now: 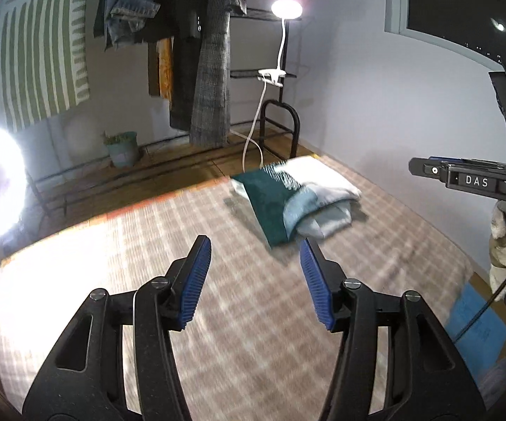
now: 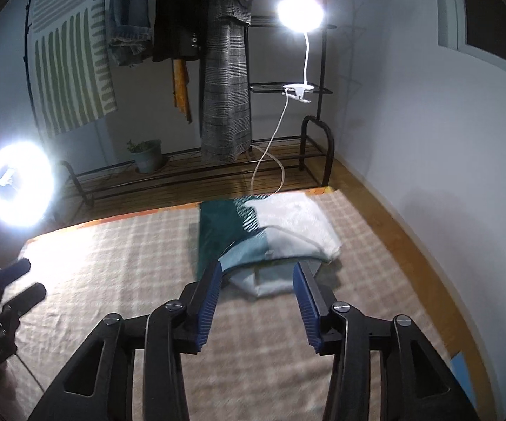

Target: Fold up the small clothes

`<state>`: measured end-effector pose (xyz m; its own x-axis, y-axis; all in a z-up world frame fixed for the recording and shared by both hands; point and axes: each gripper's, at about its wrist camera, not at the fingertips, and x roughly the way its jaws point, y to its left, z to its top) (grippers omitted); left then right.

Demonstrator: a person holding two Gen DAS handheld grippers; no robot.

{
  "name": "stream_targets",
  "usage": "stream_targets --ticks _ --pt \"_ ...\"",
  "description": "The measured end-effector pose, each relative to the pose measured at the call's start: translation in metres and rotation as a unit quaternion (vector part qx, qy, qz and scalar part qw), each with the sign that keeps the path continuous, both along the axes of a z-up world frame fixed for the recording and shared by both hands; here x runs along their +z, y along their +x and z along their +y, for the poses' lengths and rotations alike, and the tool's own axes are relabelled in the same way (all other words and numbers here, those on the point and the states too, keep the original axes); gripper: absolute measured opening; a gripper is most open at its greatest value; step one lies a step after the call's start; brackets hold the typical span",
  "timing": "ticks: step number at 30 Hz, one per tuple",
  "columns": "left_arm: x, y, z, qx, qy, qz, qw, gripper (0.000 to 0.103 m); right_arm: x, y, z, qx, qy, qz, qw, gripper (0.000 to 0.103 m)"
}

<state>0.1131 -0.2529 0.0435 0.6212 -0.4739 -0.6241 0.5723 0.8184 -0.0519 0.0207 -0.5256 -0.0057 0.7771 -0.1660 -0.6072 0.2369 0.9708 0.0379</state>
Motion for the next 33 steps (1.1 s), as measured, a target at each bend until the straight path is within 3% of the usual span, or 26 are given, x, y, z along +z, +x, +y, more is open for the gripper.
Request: stream_targets --ticks 2,6,9,13,14,20,33 --pt "-0.004 -0.013 0.010 -0.002 0.000 -0.001 1.0000 0.060 -0.005 -0.013 0.010 -0.001 -0.003 -0.007 1.000 0.057" --pt "-0.014 -0.027 0.024 -0.004 0.003 0.005 1.0000 0.061 -0.017 -0.026 0.027 -0.002 -0.019 -0.010 1.000 0.059" --pt "-0.021 -0.031 0.032 -0.002 0.000 0.013 0.9999 0.069 -0.025 -0.030 0.036 -0.001 -0.018 -0.013 1.000 0.065" --pt "-0.028 -0.036 0.038 -0.002 0.009 0.007 0.9999 0.070 -0.031 -0.029 0.047 0.001 -0.033 -0.016 0.999 0.069" --pt "-0.029 -0.036 0.038 -0.003 0.013 0.005 0.9999 0.070 -0.032 -0.028 0.048 0.005 -0.032 -0.016 0.999 0.074" --pt "-0.034 -0.040 0.041 -0.003 0.015 0.004 0.9999 0.075 -0.041 -0.024 0.052 0.007 -0.035 -0.013 0.999 0.081" --pt "-0.027 -0.052 0.038 -0.002 0.032 -0.031 0.9990 0.096 -0.045 -0.024 0.045 -0.014 -0.041 -0.022 0.999 0.101"
